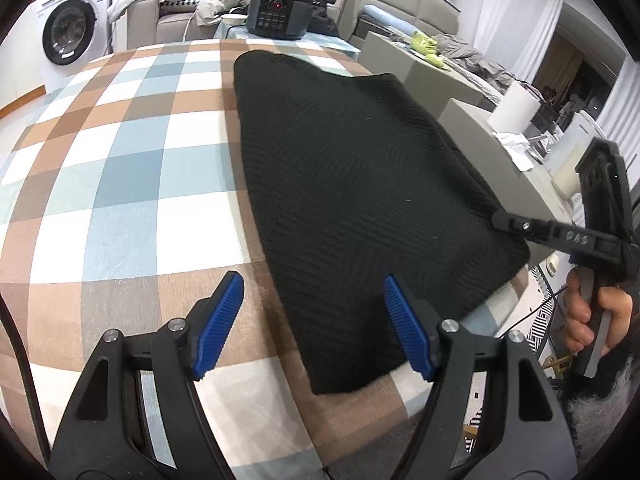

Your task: Fold small clothes

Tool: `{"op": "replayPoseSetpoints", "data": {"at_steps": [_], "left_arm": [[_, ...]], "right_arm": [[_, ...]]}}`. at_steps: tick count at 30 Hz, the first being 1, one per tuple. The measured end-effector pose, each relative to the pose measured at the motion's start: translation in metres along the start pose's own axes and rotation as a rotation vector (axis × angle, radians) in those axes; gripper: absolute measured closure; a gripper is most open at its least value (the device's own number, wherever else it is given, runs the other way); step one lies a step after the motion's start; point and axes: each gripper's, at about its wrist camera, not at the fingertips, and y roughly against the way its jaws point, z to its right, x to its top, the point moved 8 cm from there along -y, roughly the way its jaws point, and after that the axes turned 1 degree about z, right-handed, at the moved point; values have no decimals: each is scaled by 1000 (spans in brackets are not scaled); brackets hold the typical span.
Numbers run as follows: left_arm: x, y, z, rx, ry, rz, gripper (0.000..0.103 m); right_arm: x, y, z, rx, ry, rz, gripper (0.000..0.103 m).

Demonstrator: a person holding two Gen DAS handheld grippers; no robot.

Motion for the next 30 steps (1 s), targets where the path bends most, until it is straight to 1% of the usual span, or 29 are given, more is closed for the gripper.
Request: {"op": "replayPoseSetpoints", "data": {"at_steps": [1,2,3,5,7,8,10,15,18,21,22,24,25,26,27,28,30], "left_arm": [[1,2,3,-7,-9,4,33],[2,3,7,-14,-19,7,33],[3,2,12,-20,-30,10,33],[5,-1,22,-33,-54,9,33],[5,-9,34,-50,-85,-1,33],[4,-14,37,-40,-102,-11,33],[-1,-23,38,2,-123,-32,33],[-10,-28,36,15,-127,-49,33],[-12,-29,34,10,-120,-53,32],[-12,-29,32,11,-122,-53,32],[-12,-30,32,12,-125,-54,32],[-12,-30,31,10,-124,-54,32],[-12,-30,31,9,-126,-55,32],[-11,-31,30,7,-126,-57,32],[-11,-31,30,7,-126,-59,31],[-11,-31,30,9,-129,-61,31],[-11,-31,30,8,-137,-63,31]], "right_arm": [[0,8,-3,9,2,33,74],[-2,19,-6,23,11,63,71],[-4,24,-7,33,18,67,69],[-11,28,-14,68,37,64,69],[-18,25,-14,59,48,49,69],[-22,22,-12,48,49,40,69],[-22,18,-12,59,58,35,69],[-8,9,-11,68,109,27,69],[-3,-2,-13,77,155,-5,69],[-8,-14,-5,66,164,-62,69],[-13,-16,-1,81,153,-76,69],[-19,-13,0,140,122,-51,69],[-21,-9,0,153,122,-16,69],[-23,-6,-2,143,136,15,72],[-24,-3,-5,134,157,33,84],[-23,0,-9,110,183,57,91],[-17,13,-17,105,202,121,97]]}}
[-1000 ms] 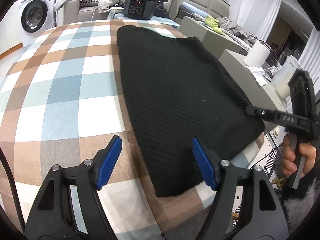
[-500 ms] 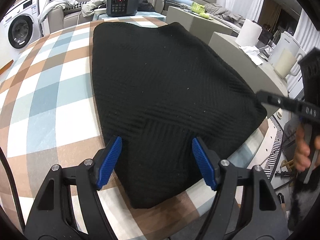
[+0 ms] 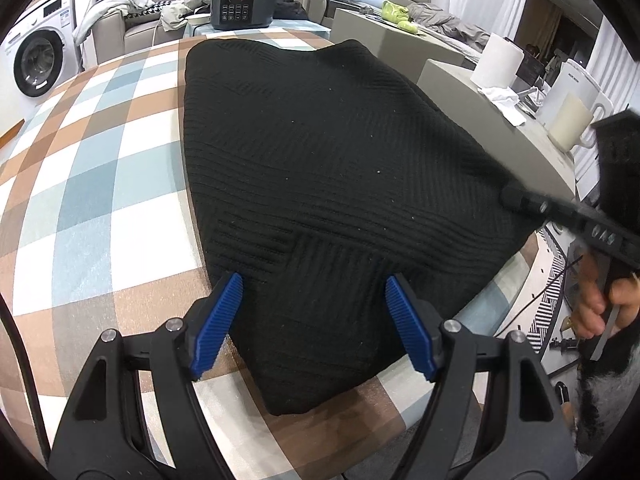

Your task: Fold small clothes

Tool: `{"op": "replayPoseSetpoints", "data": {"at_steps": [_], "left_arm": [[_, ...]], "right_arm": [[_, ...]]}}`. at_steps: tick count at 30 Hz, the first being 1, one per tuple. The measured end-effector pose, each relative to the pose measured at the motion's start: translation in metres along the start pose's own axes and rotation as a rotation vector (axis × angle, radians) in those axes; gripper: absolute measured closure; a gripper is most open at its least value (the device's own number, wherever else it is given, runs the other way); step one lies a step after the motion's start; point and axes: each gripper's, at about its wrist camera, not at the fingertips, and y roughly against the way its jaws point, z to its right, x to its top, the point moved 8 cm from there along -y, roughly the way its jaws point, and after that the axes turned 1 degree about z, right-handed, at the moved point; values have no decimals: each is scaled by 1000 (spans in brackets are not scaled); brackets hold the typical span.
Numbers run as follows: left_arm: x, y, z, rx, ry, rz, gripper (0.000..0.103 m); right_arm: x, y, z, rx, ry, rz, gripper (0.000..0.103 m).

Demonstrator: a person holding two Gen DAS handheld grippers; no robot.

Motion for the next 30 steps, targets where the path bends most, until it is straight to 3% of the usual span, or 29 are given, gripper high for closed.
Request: {"op": "replayPoseSetpoints", "data": {"at_steps": [2,6,11,14,17,19,21,24,26,30], "left_arm": [[0,0,0,-3,-2,-2,30],[0,1,0,5,1,-1,30],[-1,16,-5,23,28,22,30],[8,31,-1,-24,38,70,30],[20,31,13,-50,-1,106,30],[25,20,22,-61,-28,116,36],[23,5,24,-64,-25,79,63],[18,-7,22,-73,-11,65,65],[17,-7,21,-84,-13,66,65],[13,-6,14,-96,1,61,65]], "right_arm": [[8,10,1,-30,3,36,98],[-12,-9,24,-149,-16,-94,98],[2,20,13,-165,-30,4,93],[8,23,-9,-134,21,11,91],[10,-1,-32,-83,62,-10,77],[7,-19,-40,-70,85,-31,73],[2,-42,-48,-66,124,-61,73],[-9,-69,-50,-145,211,-113,73],[-11,-69,-50,-163,259,-100,73],[-6,-51,-21,-243,204,-70,75]]}}
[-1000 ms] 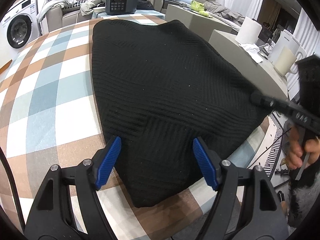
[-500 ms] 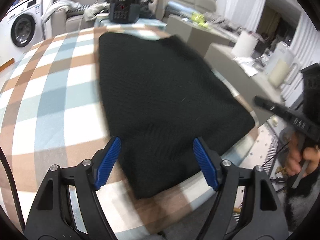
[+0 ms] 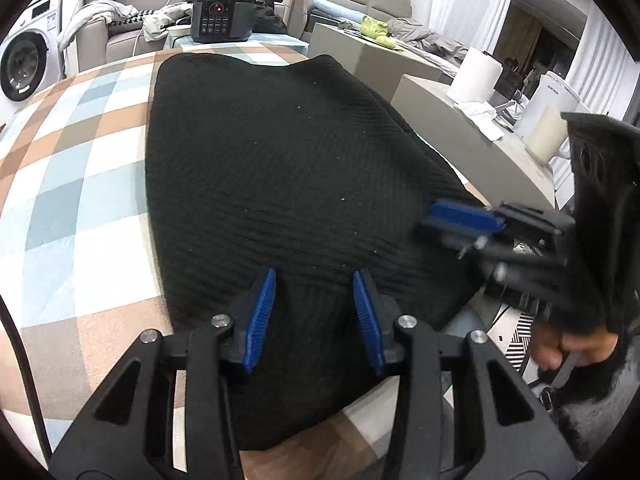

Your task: Fold small clothes

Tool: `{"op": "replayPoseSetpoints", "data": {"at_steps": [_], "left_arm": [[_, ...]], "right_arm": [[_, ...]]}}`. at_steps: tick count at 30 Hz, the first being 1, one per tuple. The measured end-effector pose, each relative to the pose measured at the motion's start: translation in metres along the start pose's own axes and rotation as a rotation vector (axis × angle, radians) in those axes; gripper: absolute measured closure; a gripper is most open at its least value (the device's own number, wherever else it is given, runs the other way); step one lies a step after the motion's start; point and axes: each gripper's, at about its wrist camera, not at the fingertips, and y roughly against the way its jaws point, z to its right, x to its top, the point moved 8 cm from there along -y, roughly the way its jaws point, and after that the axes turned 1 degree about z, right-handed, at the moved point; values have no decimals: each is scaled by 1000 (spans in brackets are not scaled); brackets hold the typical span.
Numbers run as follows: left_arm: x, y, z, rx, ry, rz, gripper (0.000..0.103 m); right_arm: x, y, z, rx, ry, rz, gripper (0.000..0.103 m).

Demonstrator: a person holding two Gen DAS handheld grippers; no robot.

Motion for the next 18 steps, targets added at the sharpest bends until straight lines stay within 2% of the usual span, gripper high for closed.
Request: {"op": "replayPoseSetpoints", "data": {"at_steps": [1,5,10,14,16,18], "left_arm": [[-1,0,-1,-2,2,0,65],[-5,5,-6,-2,16,-2,65],[9,15,-5,22,6,36,65],[21,-3,-12,40,8,22,65],[20,-12,-17,29,32,15,62],[19,-10,-23,17,62,20,62]], "right_arm": [[-2,2,9,-7,-3,-1,78],[3,3,19,-29,-23,-16,76],[26,4,-11,39,25,22,74],[30,-25,-34,88,34,-27,73],[25,-38,-32,75,36,-64,73],[25,-34,-22,16,72,-45,73]]}}
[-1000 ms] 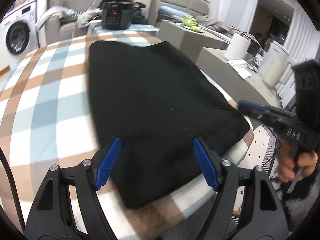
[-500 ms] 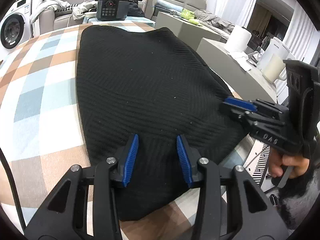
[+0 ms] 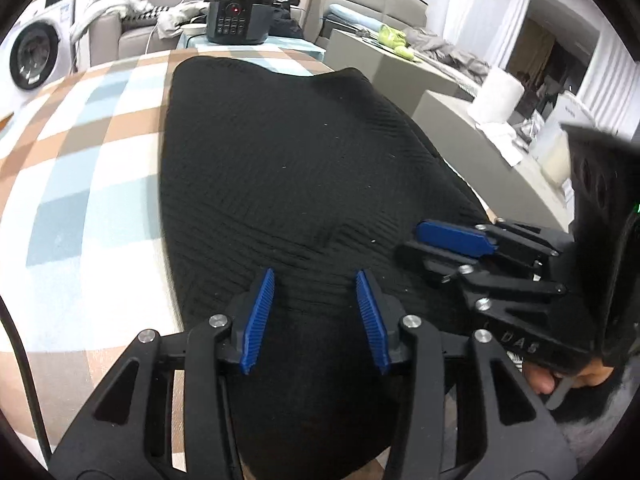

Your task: Fold small clothes

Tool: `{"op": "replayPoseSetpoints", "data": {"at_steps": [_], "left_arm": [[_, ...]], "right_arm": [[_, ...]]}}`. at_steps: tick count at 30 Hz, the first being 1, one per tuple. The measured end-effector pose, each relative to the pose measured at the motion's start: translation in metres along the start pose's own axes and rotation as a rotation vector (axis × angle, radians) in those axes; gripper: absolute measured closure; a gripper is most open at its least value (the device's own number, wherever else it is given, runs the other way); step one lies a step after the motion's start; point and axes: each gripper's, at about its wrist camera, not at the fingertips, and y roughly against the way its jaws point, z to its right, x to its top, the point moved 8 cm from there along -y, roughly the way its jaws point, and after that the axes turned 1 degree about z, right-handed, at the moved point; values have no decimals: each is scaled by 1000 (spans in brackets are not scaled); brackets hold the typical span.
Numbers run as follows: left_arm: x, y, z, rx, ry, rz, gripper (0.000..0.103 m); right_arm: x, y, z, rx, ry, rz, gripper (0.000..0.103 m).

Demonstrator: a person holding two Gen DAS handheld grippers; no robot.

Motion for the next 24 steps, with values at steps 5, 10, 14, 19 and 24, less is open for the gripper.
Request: {"op": "replayPoseSetpoints", "data": {"at_steps": [5,10,14,19,24], "left_arm": [[-3,10,-12,21,16,-5,62],[16,8,-14,50,9,18,62],[23,-18,-19,73,0,-20,61],[17,-7,-27,72,2,-21,61],[30,0,-27,88,2,6,61]], "right_arm": [[-5,14,31,-39,-56,-4,73],[16,10,5,-18,-6,10,70],[19,-20,-5,5,0,-53,71],[11,-6,36,-158,2,-37,71],[22,3,25,-100,-3,-35,70]]}}
